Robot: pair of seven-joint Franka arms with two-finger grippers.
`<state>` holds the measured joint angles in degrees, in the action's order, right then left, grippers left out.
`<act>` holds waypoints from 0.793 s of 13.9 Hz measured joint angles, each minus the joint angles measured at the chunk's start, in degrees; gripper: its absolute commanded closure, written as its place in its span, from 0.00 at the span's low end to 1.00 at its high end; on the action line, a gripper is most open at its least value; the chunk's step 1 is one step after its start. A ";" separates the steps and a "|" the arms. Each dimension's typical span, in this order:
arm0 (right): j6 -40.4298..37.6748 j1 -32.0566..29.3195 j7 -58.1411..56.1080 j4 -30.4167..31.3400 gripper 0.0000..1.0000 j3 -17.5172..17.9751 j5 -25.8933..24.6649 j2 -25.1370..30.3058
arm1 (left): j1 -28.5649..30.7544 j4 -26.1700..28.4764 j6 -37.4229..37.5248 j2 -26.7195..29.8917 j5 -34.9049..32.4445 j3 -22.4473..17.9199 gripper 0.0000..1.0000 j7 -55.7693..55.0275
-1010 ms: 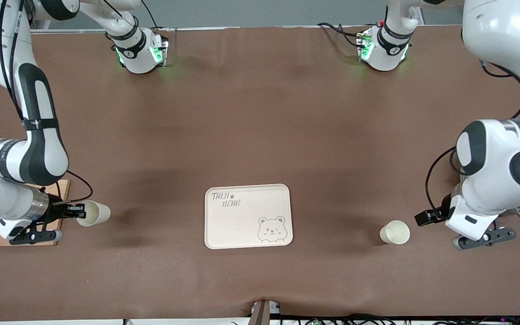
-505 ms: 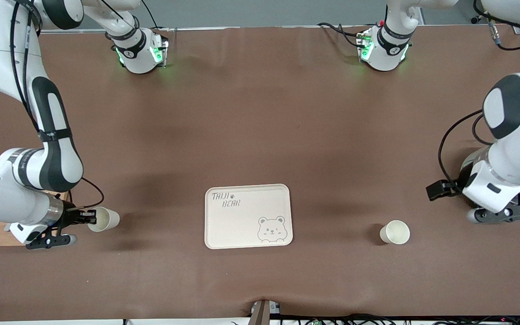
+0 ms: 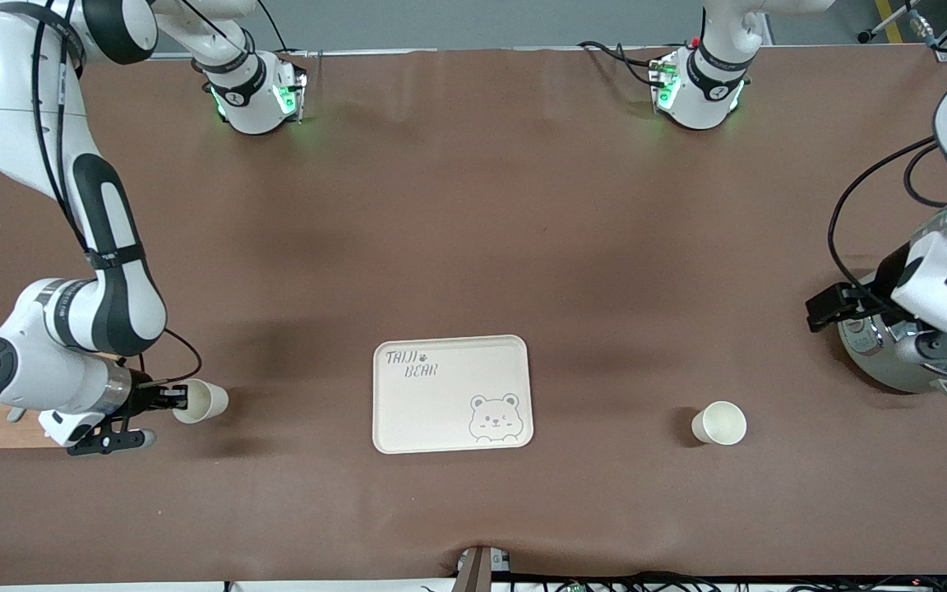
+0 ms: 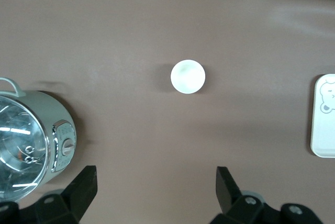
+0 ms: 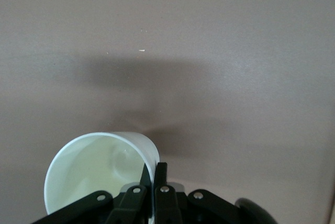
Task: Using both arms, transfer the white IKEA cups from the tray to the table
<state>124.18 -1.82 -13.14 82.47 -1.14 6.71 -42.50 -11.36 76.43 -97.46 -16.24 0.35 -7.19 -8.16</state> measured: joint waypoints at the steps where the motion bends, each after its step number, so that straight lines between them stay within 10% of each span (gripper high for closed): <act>1: 0.66 0.13 0.00 0.00 1.00 0.01 0.00 -0.49 | 0.06 0.00 0.24 0.54 0.00 0.00 0.00 0.00; 6: 1.35 0.45 0.00 0.00 0.99 0.02 0.00 -1.41 | 0.29 -0.71 2.22 2.00 0.00 -0.01 0.00 0.00; 8: 1.35 0.45 0.00 0.00 0.84 0.02 0.00 -1.47 | 0.34 -0.86 2.33 2.04 0.00 -0.01 0.00 0.00; 10: 1.35 0.46 0.00 0.00 0.17 0.02 0.00 -1.50 | 0.89 -0.87 2.38 2.04 0.01 0.08 0.00 0.00; 11: 1.35 0.45 0.00 -0.01 0.00 0.02 0.00 -1.50 | 1.85 -0.88 2.38 2.04 0.01 0.47 0.00 0.00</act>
<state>125.53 -1.37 -13.14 82.47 -1.12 6.71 -44.00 -9.51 75.54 -95.08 -14.20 0.36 -6.72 -8.16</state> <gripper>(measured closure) 0.899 0.000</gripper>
